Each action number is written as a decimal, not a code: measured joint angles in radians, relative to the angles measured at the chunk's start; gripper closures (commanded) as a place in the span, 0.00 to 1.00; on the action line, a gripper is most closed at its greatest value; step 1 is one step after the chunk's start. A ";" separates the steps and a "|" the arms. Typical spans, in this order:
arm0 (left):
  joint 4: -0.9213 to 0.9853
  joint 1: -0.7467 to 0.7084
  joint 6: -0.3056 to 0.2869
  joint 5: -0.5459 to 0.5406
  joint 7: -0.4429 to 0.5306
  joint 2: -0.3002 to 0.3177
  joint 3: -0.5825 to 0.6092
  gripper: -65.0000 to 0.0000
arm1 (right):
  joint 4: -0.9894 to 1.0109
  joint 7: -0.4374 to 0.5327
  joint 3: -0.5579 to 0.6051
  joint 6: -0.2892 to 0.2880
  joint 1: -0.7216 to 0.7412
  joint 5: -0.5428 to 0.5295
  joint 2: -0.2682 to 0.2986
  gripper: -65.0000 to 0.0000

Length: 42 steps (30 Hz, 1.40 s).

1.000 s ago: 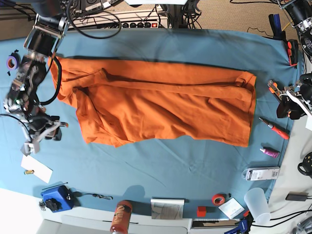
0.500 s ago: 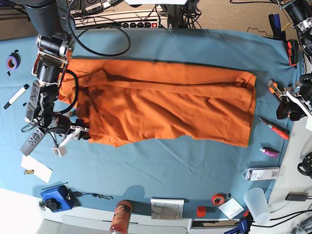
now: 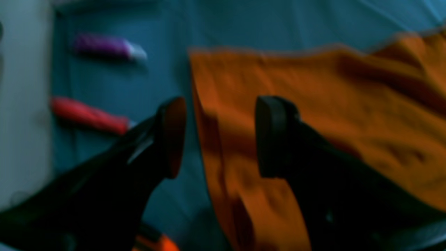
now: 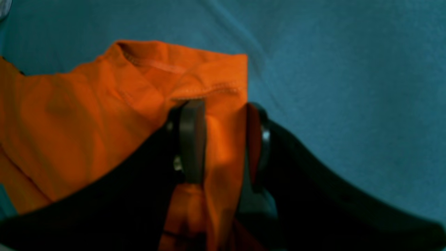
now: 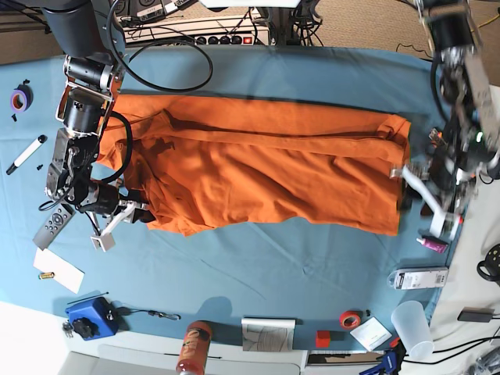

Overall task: Layout the t-shirt on the table in an organized manner, then fold the t-shirt properly
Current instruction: 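Grasp the opposite shirt edge with both grippers, then fold the grasped edge over onto the folded half with both grippers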

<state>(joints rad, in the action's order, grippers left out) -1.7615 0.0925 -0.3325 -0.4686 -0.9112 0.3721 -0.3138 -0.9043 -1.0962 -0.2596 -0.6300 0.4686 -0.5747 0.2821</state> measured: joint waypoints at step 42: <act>0.889 0.419 -0.208 -0.100 0.012 -0.015 0.110 1.00 | 0.006 0.050 0.000 -0.059 0.093 0.009 -0.003 1.00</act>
<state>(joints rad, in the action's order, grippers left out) -0.8726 0.5117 -0.5400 -0.5686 -0.8993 0.3569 -0.2039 -0.8978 -1.0466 -0.2592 -0.6891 0.5617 -0.5659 0.2794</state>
